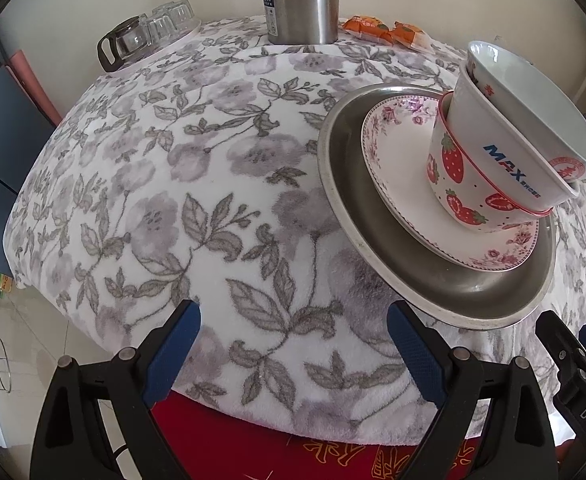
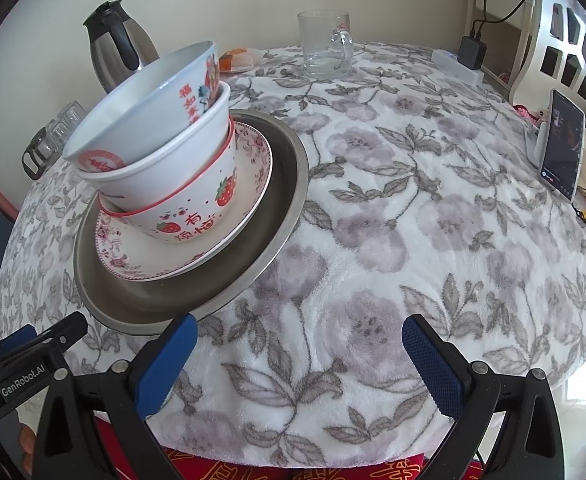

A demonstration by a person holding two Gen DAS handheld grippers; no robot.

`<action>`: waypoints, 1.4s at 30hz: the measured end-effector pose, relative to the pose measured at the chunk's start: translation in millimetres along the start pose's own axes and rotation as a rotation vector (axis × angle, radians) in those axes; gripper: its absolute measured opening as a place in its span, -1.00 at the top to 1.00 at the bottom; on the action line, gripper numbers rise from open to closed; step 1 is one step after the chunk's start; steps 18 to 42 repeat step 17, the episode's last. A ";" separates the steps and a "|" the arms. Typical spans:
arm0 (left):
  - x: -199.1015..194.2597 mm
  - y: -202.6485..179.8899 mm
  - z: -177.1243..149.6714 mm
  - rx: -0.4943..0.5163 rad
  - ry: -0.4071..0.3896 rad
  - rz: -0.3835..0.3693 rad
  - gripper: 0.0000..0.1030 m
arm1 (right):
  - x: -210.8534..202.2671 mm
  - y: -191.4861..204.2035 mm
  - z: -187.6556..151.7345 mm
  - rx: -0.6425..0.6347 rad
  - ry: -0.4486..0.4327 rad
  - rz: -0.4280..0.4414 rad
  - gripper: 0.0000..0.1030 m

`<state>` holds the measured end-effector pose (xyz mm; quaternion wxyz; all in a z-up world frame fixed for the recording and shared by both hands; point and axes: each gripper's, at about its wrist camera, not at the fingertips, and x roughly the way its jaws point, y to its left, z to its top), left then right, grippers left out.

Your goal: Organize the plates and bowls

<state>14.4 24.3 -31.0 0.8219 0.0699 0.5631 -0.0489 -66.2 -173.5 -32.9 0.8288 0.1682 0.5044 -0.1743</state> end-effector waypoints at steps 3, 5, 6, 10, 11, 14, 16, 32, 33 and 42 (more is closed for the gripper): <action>-0.2 0.4 0.1 -0.004 -0.001 0.002 -0.84 | 0.1 -0.1 0.1 0.000 0.000 0.000 -1.00; -0.1 0.1 0.1 -0.005 0.001 0.004 -0.84 | 0.3 -0.1 0.1 0.000 0.001 0.000 -1.00; 0.2 -0.3 -0.1 -0.005 0.003 0.005 -0.84 | 0.4 -0.1 0.0 0.000 0.001 0.000 -1.00; -0.3 -0.8 -0.5 -0.004 0.003 0.008 -0.84 | 0.8 -0.2 0.0 0.001 0.001 -0.001 -1.00; -0.4 -0.6 -0.3 -0.004 0.001 0.008 -0.84 | 0.9 -0.3 0.0 0.000 0.001 -0.001 -1.00; 0.2 -0.9 -0.1 -0.005 0.005 0.004 -0.84 | 1.1 -0.4 0.1 0.000 0.002 -0.001 -1.00; 0.4 -0.8 -0.5 -0.005 0.010 0.001 -0.84 | 1.1 -0.4 0.1 0.000 0.002 -0.001 -1.00; 0.6 -0.8 -0.5 -0.005 0.011 0.001 -0.84 | 1.2 -0.5 -0.2 0.001 0.003 -0.001 -1.00; 0.6 -0.8 -0.5 -0.005 0.011 0.001 -0.84 | 1.2 -0.5 -0.2 0.001 0.003 -0.001 -1.00; 0.6 -0.8 -0.5 -0.005 0.011 0.001 -0.84 | 1.2 -0.5 -0.2 0.001 0.003 -0.001 -1.00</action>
